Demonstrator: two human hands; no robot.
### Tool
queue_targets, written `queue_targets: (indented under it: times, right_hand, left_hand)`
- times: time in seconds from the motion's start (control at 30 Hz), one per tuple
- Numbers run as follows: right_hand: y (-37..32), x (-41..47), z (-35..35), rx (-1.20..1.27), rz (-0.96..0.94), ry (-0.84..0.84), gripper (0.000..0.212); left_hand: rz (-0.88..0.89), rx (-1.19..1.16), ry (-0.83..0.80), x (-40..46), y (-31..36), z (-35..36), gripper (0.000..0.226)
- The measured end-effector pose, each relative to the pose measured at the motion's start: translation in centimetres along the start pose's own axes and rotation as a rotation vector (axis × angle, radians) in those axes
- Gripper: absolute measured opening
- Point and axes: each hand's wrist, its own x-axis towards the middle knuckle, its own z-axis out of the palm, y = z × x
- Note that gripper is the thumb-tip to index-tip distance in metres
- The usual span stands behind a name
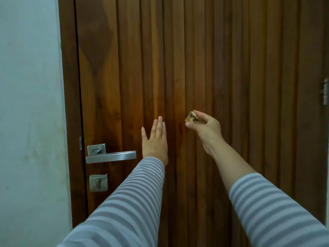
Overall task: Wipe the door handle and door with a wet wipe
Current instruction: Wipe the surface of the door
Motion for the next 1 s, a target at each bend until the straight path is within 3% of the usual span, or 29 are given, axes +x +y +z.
queue_targets:
  times: [0.17, 0.37, 0.6, 0.73, 1.0]
  right_hand:
    - [-0.2, 2.0, 2.8, -0.449, -0.410, 0.072, 0.021]
    - [-0.2, 3.2, 5.8, -0.816, -0.671, 0.276, 0.020]
    - [1.7, 4.7, 5.9, -1.305, -1.036, 0.168, 0.012]
    - [2.5, 4.2, 5.5, -1.333, -1.040, 0.164, 0.021]
    - [1.8, 4.8, 6.4, -1.138, -0.871, 0.182, 0.018]
  left_hand:
    - [-0.001, 0.037, -0.005, 0.1, -0.1, 0.2, 0.100]
    - [0.021, 0.020, -0.026, 0.4, -0.4, 0.5, 0.110]
    - [0.042, 0.038, -0.008, 0.3, -0.9, 0.7, 0.119]
    - [0.033, 0.050, 0.010, 0.3, -0.9, 1.2, 0.120]
    - [0.029, 0.050, 0.008, 0.3, -0.8, 1.3, 0.120]
